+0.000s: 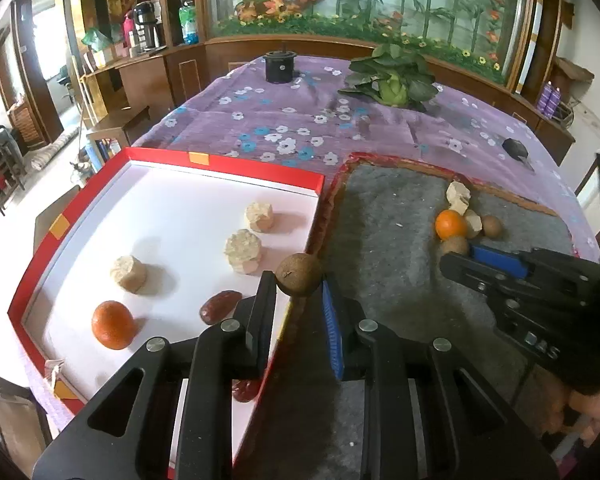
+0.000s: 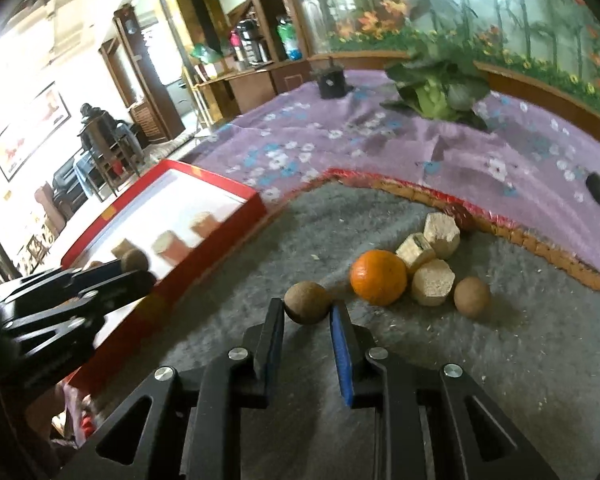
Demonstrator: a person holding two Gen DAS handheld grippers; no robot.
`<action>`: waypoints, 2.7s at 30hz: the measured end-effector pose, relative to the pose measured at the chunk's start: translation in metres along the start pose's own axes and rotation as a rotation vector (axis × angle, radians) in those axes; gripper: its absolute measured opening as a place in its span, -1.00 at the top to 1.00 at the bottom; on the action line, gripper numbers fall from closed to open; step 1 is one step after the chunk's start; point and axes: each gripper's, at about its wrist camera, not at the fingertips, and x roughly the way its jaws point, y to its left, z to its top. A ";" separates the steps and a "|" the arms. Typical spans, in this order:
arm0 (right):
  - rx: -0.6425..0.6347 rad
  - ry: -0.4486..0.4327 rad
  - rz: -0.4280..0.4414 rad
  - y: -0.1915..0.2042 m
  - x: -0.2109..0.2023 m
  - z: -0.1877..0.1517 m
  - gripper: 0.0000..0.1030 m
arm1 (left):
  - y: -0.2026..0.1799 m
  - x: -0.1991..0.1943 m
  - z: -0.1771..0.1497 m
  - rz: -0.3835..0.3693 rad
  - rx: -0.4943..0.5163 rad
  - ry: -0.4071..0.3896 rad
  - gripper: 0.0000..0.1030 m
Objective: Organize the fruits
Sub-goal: 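Lift the brown fruit with the left gripper while the right grasps another brown round fruit, then carry both brown fruits into the white tray and open both grippers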
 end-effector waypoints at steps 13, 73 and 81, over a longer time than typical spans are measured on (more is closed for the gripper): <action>-0.090 -0.019 0.045 0.049 -0.011 0.005 0.56 | 0.024 -0.021 -0.003 0.059 -0.026 -0.044 0.57; -0.309 0.169 0.194 0.157 0.094 0.034 0.36 | 0.159 0.039 0.021 0.181 -0.293 0.083 -0.10; -0.293 0.122 0.174 0.144 0.064 0.030 0.28 | 0.141 0.022 0.018 0.187 -0.258 0.058 -0.10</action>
